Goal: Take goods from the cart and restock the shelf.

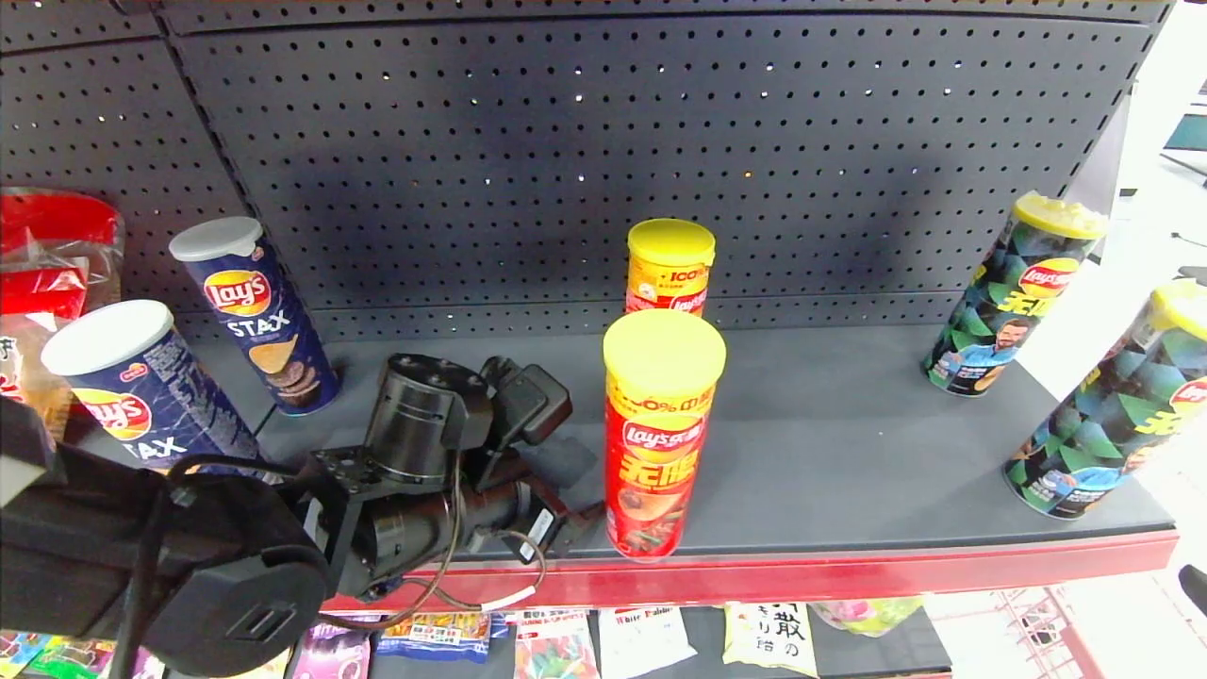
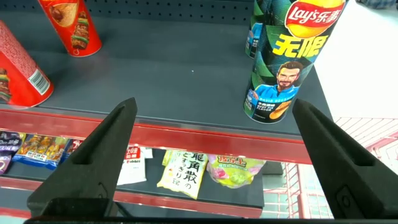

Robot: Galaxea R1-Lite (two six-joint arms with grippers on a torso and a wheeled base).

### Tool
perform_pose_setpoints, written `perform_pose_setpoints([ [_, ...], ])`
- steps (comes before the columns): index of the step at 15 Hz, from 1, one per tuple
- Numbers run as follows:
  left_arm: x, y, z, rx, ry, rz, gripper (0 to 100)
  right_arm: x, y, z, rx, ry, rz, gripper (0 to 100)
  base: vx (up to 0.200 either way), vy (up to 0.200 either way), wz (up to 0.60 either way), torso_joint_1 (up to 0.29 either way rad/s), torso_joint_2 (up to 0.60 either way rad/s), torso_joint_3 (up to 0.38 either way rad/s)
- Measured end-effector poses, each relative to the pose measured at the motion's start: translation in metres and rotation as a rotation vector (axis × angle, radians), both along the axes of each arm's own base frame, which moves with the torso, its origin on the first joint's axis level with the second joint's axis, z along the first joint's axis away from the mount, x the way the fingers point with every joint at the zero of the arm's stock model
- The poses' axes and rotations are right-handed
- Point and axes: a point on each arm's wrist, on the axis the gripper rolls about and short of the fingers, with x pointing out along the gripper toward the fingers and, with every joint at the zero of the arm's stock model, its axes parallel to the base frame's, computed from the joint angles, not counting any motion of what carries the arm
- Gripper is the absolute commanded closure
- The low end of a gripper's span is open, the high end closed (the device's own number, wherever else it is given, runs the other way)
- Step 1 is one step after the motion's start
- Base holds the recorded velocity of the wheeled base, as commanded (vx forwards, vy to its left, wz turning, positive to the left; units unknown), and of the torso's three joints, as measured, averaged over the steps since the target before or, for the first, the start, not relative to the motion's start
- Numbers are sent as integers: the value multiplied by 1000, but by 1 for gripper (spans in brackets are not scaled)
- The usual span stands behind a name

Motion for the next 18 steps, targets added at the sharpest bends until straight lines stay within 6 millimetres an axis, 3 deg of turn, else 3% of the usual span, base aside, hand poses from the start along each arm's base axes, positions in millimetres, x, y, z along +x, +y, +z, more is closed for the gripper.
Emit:
perform_pose_setpoints([
  [5,-2,1,-1,3,5,4,0,0,0,0,0,0,1,0,0,0,0,0,0,0],
  [9,-9,22,9,-8,-13,49,0,0,1,-2,0,8,24,0,0,0,0,0,0,0],
  [11,-16,40,22,-33,-48,84,0,0,1,-3,1,11,49,0,0,0,0,0,0,0],
  [14,-45,74,42,-75,-113,139,0,0,2,-10,4,36,100,0,0,0,0,0,0,0],
  [18,-92,138,62,-125,-183,358,0,-1,2,-22,-4,65,102,0,0,0,0,0,0,0],
])
